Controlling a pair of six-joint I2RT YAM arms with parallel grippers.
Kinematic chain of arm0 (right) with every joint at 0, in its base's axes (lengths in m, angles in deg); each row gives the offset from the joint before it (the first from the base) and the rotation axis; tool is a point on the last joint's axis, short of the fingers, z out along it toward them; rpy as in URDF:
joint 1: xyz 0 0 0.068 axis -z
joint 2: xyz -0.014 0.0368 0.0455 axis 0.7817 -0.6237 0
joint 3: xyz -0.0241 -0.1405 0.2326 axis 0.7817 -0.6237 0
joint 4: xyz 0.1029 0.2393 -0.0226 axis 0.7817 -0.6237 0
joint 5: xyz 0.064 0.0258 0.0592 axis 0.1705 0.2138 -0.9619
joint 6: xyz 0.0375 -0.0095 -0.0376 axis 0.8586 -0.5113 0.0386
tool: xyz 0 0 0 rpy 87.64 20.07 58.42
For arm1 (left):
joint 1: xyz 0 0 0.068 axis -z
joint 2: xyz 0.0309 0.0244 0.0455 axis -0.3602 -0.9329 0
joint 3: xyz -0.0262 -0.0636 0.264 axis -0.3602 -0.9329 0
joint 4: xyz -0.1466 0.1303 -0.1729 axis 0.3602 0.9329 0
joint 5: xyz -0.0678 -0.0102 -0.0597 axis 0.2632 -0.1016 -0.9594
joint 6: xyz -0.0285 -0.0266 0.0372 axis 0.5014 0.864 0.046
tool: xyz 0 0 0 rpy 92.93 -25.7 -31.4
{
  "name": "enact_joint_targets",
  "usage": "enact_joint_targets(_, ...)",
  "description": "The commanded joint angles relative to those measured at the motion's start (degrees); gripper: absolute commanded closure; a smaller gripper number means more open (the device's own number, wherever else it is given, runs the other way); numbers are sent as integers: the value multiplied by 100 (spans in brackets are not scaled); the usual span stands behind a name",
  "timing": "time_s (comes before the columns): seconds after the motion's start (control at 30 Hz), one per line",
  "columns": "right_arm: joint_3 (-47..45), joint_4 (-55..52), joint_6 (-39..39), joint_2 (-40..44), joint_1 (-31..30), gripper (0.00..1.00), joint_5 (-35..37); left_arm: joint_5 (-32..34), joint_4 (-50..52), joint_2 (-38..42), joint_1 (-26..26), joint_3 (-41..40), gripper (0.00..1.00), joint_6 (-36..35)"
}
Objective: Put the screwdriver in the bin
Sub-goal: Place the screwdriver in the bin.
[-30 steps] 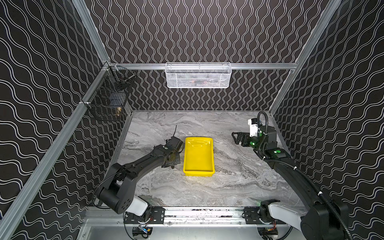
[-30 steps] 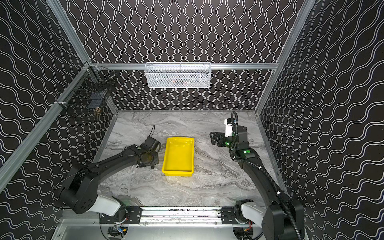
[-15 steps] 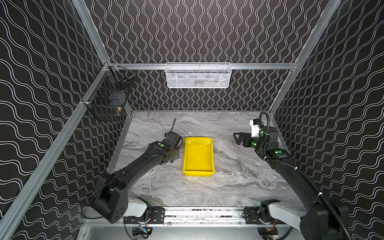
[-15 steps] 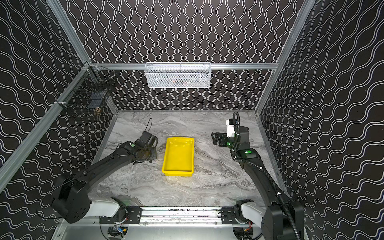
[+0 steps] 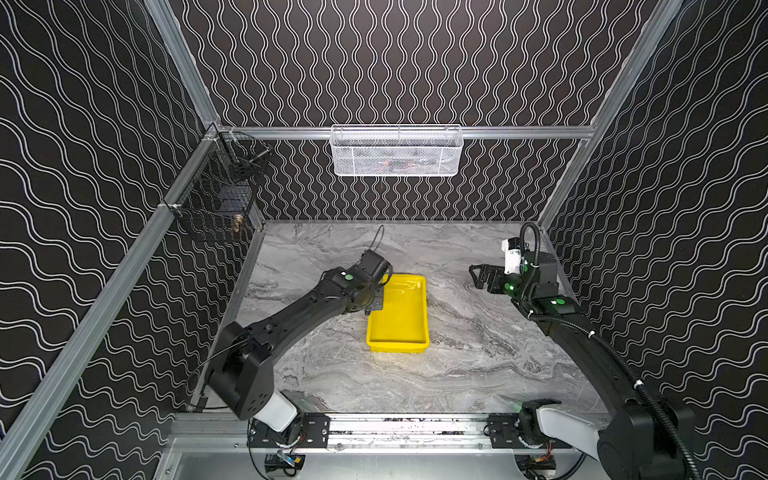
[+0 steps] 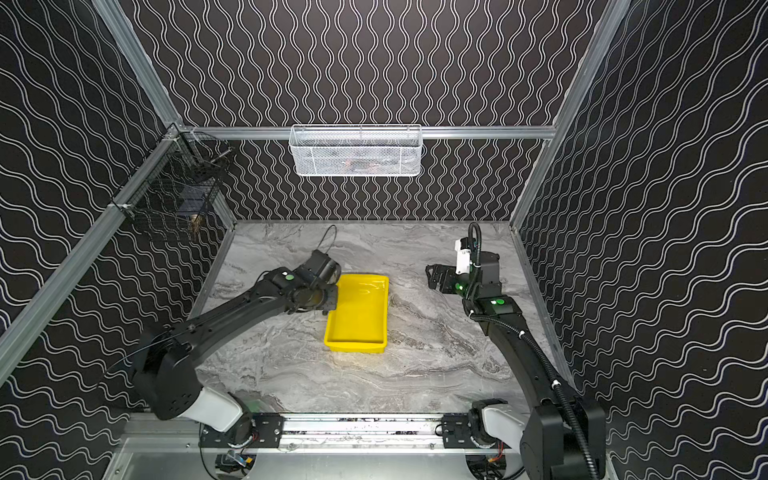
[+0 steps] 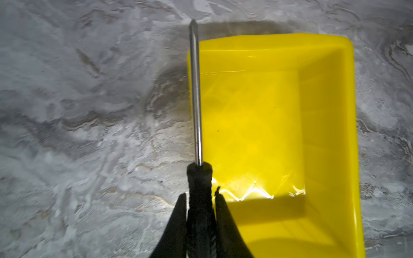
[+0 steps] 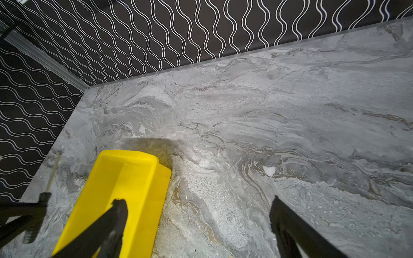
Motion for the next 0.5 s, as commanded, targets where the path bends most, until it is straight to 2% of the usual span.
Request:
enact_joint_targets(0.0,55,-61,-42,73,28,1,-26,-69,-37,-294,254,235,100,-101)
enact_joint_targets(0.2,27,-114,-86,113,167,1,-77,-270,-103,-913,593,554,100,-92)
enact_joint_targets(0.47,-34,-51,-170,49,299,1,-145,-587,-360,-1387,695,464,100,-50)
